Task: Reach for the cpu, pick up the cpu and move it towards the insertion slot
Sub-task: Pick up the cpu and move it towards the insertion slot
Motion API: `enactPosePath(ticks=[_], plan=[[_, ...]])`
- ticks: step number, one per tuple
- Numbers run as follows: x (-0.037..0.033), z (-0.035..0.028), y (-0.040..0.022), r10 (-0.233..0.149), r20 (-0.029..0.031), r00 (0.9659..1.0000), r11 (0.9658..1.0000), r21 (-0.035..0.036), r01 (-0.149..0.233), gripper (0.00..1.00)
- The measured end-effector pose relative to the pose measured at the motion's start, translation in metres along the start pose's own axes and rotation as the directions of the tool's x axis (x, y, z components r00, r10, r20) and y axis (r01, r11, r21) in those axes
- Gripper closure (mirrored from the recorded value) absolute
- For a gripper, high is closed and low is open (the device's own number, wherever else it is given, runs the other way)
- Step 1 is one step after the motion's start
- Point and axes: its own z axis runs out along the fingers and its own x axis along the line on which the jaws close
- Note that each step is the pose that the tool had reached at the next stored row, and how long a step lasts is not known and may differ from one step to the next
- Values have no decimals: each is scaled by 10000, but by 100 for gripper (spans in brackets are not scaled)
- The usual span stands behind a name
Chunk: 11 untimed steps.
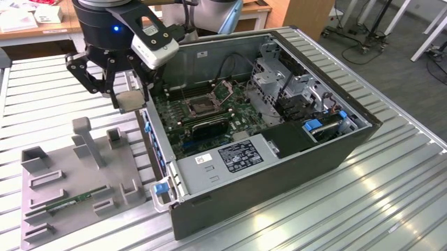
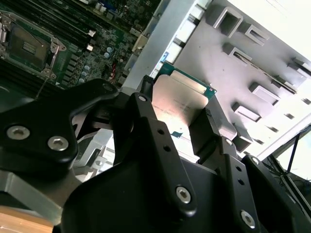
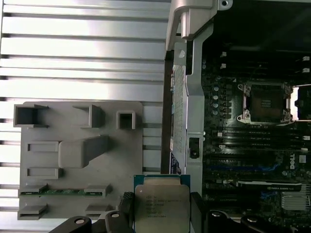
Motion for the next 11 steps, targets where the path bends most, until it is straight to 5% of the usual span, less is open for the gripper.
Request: enactPosePath(ticks=[11], plan=[[-24, 0, 0, -2, 0, 10000, 10000, 0, 2, 46]])
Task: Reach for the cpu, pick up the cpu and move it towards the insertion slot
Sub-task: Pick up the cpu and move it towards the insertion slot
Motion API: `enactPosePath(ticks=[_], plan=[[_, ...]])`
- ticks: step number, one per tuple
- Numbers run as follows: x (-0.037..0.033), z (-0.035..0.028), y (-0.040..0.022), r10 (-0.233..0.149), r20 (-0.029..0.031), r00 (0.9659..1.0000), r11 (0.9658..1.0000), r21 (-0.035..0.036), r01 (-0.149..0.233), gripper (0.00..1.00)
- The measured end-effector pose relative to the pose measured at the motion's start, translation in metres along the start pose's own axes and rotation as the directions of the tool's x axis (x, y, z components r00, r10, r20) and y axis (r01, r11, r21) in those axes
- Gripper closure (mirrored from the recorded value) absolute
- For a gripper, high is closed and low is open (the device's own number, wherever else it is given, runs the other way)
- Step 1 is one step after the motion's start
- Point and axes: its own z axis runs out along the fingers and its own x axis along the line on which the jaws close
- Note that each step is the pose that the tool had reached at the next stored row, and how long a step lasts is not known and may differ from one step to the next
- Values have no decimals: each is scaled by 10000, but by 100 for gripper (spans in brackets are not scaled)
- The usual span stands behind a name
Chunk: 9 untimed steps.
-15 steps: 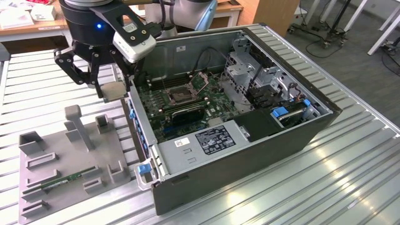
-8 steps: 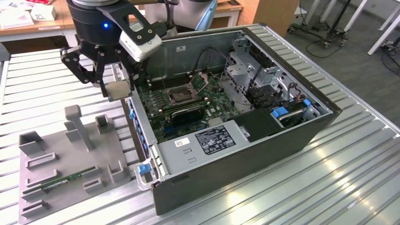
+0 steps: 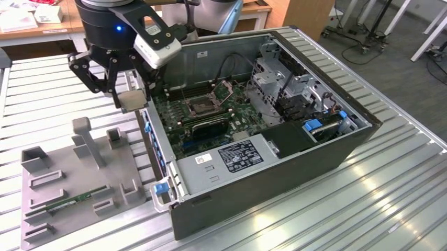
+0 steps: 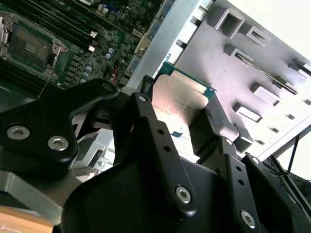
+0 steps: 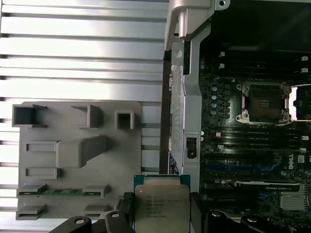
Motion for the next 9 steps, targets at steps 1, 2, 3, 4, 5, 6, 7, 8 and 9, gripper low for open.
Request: enactPosePath(ticks=[1, 2, 3, 4, 5, 6, 7, 8, 9], plan=[[-6, 0, 0, 1, 0, 10000, 10000, 1, -1, 46], [-13, 0, 0, 2, 0, 10000, 10000, 0, -2, 46], [-22, 0, -1, 2, 0, 10000, 10000, 0, -2, 46], [-31, 0, -1, 3, 0, 10000, 10000, 0, -3, 46], [-41, 0, -1, 3, 0, 10000, 10000, 0, -3, 46], [-51, 0, -1, 3, 0, 10000, 10000, 1, -3, 46], [-61, 1, -1, 2, 1, 10000, 10000, 0, -2, 46], [-72, 0, 0, 3, 0, 10000, 10000, 0, -3, 46], [-83, 1, 0, 3, 0, 10000, 10000, 0, -3, 46]])
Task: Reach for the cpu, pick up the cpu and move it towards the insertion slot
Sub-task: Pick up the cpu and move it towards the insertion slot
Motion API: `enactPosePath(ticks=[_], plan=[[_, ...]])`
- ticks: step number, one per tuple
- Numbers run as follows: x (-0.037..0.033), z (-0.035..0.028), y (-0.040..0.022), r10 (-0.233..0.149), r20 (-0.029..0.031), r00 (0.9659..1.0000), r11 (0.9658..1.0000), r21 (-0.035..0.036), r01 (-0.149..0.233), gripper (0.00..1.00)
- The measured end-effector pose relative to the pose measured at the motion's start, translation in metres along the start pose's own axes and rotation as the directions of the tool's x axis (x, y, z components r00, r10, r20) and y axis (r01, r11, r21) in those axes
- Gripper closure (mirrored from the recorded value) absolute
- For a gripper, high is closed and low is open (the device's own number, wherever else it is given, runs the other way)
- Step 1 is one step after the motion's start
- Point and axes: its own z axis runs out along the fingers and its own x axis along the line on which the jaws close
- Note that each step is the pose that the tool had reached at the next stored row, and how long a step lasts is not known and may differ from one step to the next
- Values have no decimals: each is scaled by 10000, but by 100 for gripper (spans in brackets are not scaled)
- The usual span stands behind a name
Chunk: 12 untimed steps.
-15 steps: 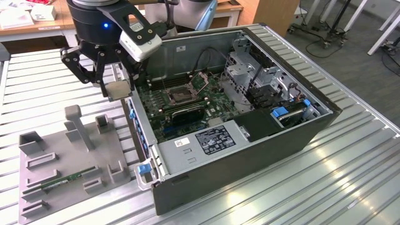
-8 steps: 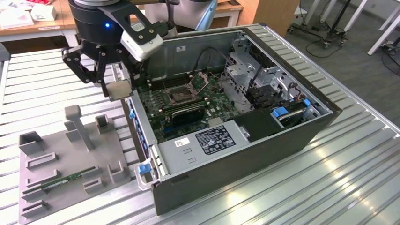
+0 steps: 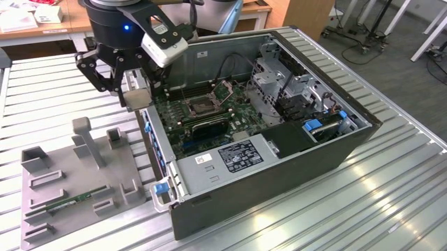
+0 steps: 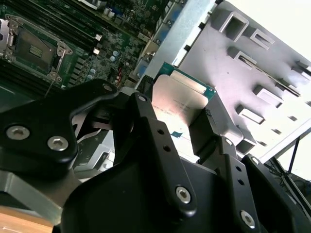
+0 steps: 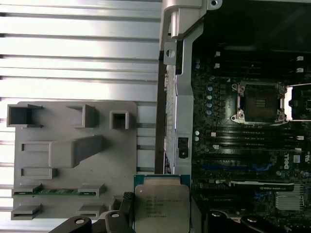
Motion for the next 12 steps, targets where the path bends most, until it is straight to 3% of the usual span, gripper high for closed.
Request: enactPosePath(ticks=[12], plan=[[-144, 0, -1, -1, 0, 10000, 10000, 0, 1, 46]])
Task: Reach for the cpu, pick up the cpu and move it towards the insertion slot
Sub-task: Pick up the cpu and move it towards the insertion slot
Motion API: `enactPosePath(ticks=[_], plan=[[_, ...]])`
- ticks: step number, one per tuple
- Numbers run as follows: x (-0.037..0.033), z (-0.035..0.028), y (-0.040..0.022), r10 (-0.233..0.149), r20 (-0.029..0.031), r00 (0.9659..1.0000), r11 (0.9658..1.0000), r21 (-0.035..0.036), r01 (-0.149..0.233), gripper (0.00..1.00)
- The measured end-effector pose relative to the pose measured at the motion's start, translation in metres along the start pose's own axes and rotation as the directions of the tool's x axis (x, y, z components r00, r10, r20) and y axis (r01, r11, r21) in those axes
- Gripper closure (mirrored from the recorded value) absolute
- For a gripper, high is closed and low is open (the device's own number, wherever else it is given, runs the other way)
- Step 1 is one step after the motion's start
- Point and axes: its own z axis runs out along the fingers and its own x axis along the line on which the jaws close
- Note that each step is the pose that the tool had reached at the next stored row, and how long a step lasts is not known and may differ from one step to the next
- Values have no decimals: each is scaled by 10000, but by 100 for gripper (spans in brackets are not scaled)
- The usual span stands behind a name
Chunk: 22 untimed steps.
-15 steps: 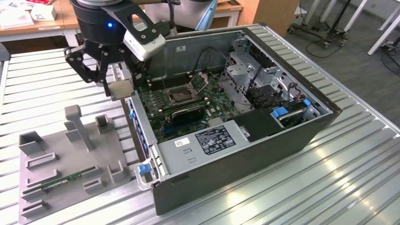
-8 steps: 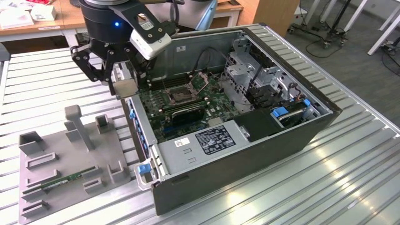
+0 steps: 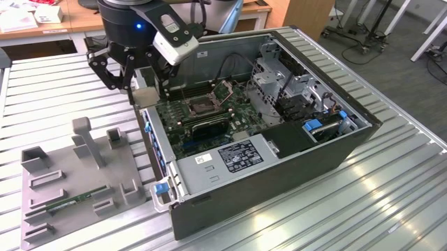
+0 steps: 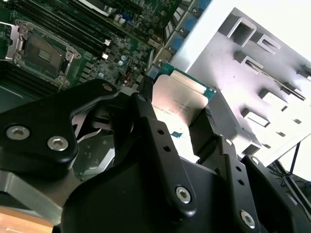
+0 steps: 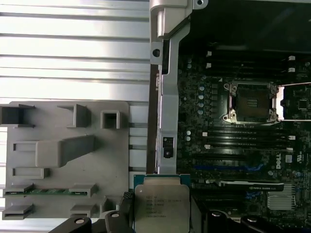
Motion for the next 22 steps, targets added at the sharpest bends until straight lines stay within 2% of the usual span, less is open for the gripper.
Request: enactPosePath(ticks=[10, 22], plan=[[-163, 0, -3, 0, 0, 10000, 10000, 0, 0, 46], [-321, 0, -5, 0, 0, 10000, 10000, 0, 0, 46]])
